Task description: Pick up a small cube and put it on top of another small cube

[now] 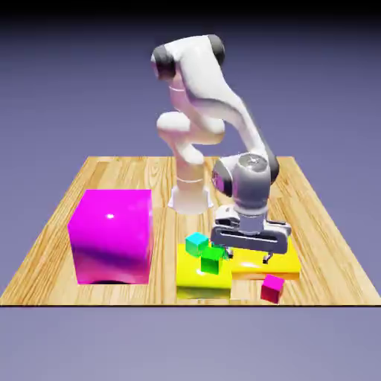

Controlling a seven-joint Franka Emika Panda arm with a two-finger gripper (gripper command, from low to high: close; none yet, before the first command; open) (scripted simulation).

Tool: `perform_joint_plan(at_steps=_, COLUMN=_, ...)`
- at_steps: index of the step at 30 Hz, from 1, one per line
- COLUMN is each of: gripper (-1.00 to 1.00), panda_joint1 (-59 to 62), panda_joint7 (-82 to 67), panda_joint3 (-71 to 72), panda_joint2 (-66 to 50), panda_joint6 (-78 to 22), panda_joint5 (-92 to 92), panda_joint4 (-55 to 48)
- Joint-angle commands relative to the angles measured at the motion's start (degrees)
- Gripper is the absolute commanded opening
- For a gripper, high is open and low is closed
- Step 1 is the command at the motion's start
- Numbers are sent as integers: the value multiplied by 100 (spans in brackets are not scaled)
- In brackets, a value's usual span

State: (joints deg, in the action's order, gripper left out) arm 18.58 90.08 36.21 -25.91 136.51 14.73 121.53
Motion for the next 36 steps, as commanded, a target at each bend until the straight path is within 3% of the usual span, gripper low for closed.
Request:
perform_joint_plan(at_steps=1, gripper=0, panda_joint1=68, panda_joint7=169, panda_joint3=129, panda_joint2=-208, panda_joint6=-133, panda_joint5=52, panda_joint4=-140)
perform_joint_plan(at_steps=9, gripper=0, panda_joint1=606, panda_joint7=1498, panda_joint3=1139, panda_joint2=-1843, panda_joint6=-1180, panda_joint5=463, panda_joint4=-1242)
perform_joint_plan(at_steps=13, gripper=0, panda_joint1=219, panda_joint7=1682, panda_joint3=667, panda_joint2=-2432, panda_joint6=-469, panda_joint5=853, panda_joint4=-1143)
perform_joint_plan(at_steps=14, gripper=-100, panda_joint1=219, panda_joint7=1682, panda_joint3=667, panda_joint2=-2432, panda_joint6=-468, panda_joint5=853, panda_joint4=-1143)
perform_joint_plan(at_steps=19, gripper=-100, panda_joint1=650, panda_joint7=1265, panda_joint3=1279, panda_joint2=-1675, panda_joint6=-1194, panda_joint5=277, panda_joint4=-1155)
perform_joint_plan(at_steps=28, gripper=-100, panda_joint1=540, panda_joint7=-184, panda_joint3=609, panda_joint2=194, panda_joint6=-1485, panda_joint5=-1284, panda_joint4=-101)
perform_joint_plan(at_steps=36, gripper=-100, panda_joint1=179, panda_joint7=-954, panda_joint3=-985, panda_joint2=1855, panda_joint6=-1806, panda_joint5=-2439, panda_joint4=873)
